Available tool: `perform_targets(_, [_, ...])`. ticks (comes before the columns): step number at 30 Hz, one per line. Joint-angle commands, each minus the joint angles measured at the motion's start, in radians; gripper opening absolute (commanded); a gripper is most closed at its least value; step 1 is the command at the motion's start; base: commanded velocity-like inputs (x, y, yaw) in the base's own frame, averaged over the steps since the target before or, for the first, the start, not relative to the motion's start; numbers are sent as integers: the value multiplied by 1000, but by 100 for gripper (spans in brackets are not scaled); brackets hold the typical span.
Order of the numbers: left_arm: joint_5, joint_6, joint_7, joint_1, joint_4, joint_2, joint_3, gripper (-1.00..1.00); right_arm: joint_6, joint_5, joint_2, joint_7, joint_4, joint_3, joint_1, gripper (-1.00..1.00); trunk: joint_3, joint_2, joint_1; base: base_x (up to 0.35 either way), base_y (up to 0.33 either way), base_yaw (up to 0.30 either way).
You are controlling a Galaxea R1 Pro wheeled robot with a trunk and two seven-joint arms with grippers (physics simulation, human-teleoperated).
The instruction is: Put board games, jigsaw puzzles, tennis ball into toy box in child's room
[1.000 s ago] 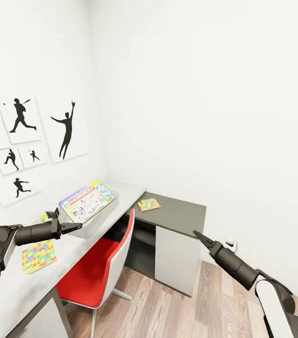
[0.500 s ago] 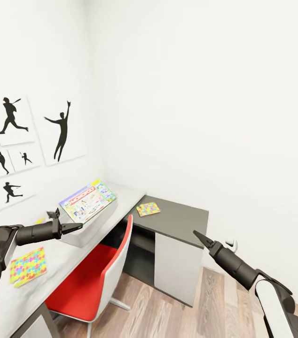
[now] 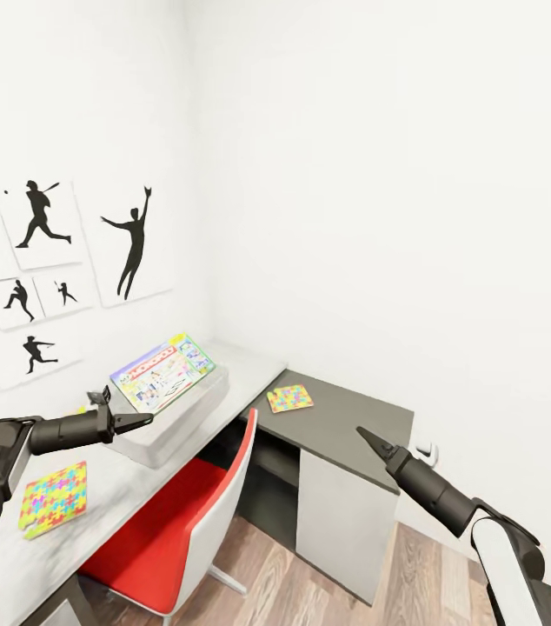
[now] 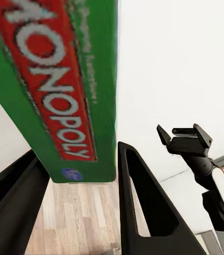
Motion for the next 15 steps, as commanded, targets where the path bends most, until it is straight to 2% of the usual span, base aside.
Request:
perform_targets(1, [-3,10,-6,-1,0,0,1,-100,7,-4,0,2,0,-2,0,100,0,-1,1,180,-126,75])
perform_targets(11, [-3,9,-6,-1,0,0,2,-100,13,-2,-7,-9,-11,-3,-2,100,0,-1,1,137,-88,9])
perform_targets(13, [-3,9,-7,-1,0,0,2,-100,20,5,-4,-38,-17,-1,-6,100,0,-1,1,116,-81,0])
perform_targets(15, [-2,9,-5,-1,0,-1,1,-100,44,26,-6,-123,-21,12,-28,100,0,-1,1,113,-81,0])
